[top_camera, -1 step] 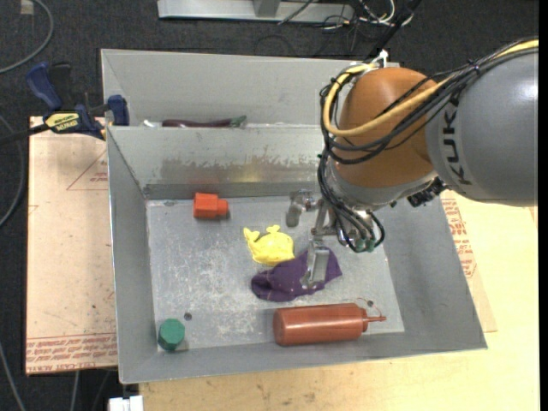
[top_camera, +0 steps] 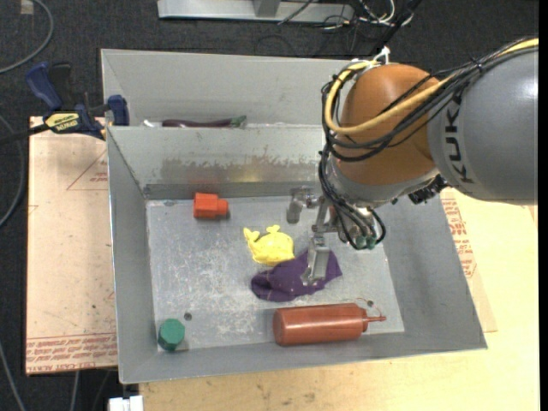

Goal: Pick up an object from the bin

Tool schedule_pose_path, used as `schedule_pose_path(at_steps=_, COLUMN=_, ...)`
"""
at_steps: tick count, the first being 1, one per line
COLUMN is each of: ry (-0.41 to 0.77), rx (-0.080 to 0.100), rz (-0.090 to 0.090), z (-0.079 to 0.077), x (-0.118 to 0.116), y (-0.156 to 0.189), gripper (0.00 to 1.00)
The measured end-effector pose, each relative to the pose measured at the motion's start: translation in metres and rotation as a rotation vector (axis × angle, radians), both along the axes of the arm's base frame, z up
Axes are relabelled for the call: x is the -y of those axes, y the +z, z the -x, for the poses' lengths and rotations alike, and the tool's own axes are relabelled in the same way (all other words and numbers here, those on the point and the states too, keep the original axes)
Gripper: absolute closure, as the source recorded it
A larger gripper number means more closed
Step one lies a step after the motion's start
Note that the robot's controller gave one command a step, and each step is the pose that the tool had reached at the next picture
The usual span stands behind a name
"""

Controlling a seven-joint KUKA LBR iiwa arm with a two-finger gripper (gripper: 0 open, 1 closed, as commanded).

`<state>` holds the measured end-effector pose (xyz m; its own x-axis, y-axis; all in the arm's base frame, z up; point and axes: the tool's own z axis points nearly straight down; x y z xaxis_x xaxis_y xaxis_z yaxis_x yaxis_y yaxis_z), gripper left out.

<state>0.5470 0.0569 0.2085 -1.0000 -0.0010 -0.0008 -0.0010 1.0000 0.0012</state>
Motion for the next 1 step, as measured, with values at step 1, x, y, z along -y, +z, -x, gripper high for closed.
schedule_pose_path(at_steps=1, ry=0.047, rx=0.007, rz=0.000, z=0.0008, x=-0.0035, y=-0.0323, gripper=0.00)
